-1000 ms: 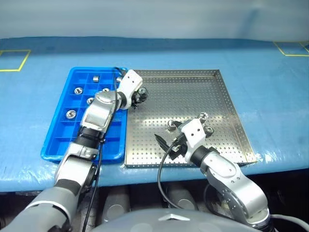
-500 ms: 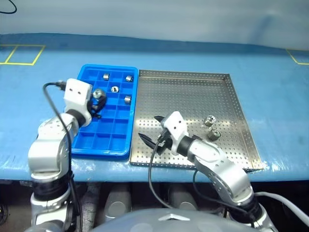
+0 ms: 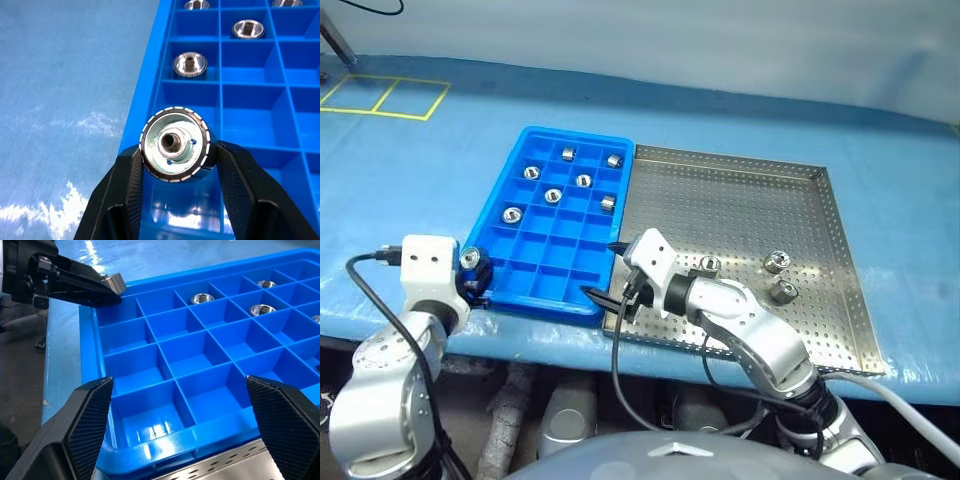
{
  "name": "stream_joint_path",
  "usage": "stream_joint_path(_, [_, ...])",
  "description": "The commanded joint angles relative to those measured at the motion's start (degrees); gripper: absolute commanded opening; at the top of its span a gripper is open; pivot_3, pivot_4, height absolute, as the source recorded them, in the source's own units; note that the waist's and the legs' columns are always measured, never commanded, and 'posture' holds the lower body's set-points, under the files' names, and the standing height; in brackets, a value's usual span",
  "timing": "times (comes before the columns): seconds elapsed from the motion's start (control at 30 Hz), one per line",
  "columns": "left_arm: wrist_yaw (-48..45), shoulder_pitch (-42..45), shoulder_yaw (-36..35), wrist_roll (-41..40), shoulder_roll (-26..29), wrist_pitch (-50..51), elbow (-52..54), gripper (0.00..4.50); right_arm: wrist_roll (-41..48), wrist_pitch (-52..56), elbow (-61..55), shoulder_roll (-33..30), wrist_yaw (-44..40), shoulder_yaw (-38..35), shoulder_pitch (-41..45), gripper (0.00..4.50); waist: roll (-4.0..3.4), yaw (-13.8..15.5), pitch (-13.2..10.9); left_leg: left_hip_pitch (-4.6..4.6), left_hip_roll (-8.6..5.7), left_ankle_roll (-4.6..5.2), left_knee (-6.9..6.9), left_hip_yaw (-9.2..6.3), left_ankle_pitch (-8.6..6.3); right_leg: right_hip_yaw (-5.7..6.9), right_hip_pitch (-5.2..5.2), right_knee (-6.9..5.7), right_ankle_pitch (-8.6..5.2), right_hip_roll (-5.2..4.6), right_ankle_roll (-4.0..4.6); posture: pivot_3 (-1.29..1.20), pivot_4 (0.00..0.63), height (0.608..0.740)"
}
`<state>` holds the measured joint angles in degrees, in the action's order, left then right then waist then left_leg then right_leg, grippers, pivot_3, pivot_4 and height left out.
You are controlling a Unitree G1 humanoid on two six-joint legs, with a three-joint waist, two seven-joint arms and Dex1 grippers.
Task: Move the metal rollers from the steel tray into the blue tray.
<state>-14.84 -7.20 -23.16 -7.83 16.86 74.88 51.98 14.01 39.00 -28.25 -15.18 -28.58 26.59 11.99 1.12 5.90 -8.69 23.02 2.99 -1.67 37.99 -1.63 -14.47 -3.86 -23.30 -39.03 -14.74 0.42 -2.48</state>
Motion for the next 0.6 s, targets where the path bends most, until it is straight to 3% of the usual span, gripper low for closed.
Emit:
stream_joint_path(0.03, [1.17, 0.36, -0.43, 0.21, 0.25, -0.03, 0.93, 1.89, 0.35, -1.65, -0.89, 0.56, -0.64, -0.12, 0.43, 4.50, 0.00, 0.16, 0.00, -0.03, 0.00, 0.00, -0.01, 0.01, 0.00, 0.00, 0.02, 0.00, 0.00, -0.01, 0.01, 0.35, 0.150, 0.740])
stream_joint_path(0.37, [0.77, 5.35, 3.83, -0.76, 2.93, -0.17, -3.86, 1.89, -0.15, -1.44, -1.92, 0.72, 0.55, -0.65, -0.70, 4.50, 0.00, 0.22, 0.00, -0.06, 0.00, -0.02, -0.09, 0.02, 0.01, -0.02, 0.01, 0.02, 0.00, 0.00, 0.03, 0.29, 0.150, 0.740])
stream_joint_path(0.6, [-1.12, 3.98, 4.01, -2.16, 6.58, 2.39, -2.78, 1.89, -0.29, -1.13, -3.47, 0.23, 2.19, -1.56, -2.72, 4.50, -0.01, -0.87, 0.00, -0.05, 0.02, -0.02, -0.20, 0.06, 0.01, -0.05, -0.05, 0.07, -0.02, 0.00, 0.06, 0.25, 0.150, 0.740])
